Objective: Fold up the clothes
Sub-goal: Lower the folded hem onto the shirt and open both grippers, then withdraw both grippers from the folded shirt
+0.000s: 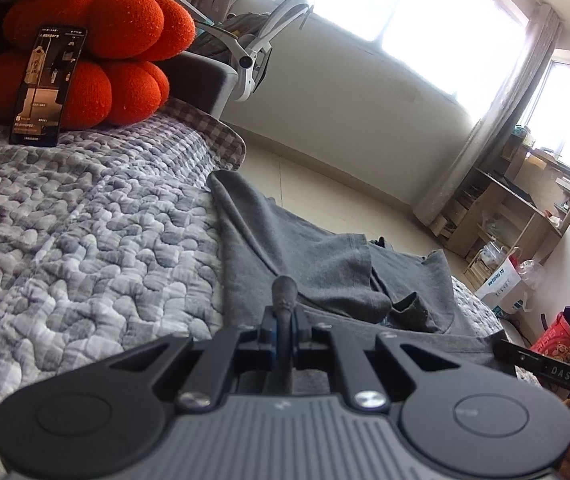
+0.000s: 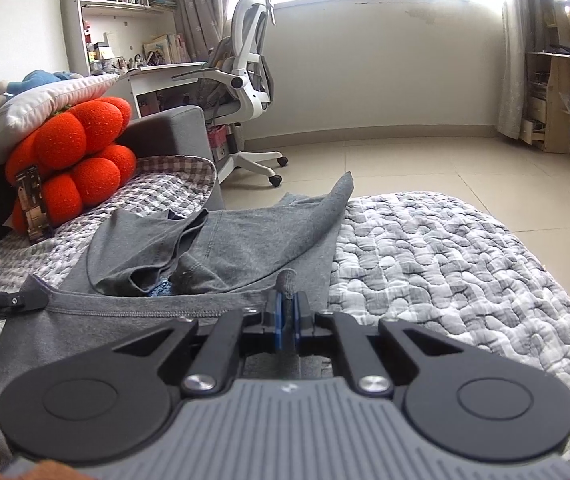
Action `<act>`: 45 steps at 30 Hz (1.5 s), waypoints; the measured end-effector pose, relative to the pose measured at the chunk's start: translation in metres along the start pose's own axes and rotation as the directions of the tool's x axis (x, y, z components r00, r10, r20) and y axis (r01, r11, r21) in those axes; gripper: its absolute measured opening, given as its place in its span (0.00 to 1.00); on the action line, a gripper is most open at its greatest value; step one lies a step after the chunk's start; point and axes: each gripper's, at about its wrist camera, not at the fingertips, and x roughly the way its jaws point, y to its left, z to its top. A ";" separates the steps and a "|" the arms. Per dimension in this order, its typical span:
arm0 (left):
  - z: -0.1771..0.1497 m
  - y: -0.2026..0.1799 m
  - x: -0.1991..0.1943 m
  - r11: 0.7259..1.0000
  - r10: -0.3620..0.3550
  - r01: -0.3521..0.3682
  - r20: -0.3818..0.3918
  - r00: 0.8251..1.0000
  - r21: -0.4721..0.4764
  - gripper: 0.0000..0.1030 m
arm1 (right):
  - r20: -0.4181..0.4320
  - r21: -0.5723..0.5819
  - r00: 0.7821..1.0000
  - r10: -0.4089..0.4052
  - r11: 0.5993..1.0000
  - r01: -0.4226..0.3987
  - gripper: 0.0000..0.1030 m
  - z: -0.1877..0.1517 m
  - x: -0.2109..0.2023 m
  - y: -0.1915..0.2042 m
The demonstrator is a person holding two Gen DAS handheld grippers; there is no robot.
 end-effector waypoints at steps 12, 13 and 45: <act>-0.007 -0.003 0.011 0.995 0.073 -0.072 -0.027 0.997 0.062 0.15 | -0.037 -0.060 0.998 -0.043 0.997 0.040 0.08 -0.007 0.018 0.006; -0.007 -0.004 0.009 0.995 0.082 -0.080 -0.019 0.996 0.064 0.21 | -0.027 -0.067 0.999 -0.046 0.997 0.044 0.10 -0.007 0.016 0.007; -0.027 -0.046 -0.032 0.964 -0.114 0.128 -0.070 0.991 0.234 0.45 | -0.061 -0.166 0.991 0.119 0.978 -0.127 0.40 -0.022 -0.032 0.056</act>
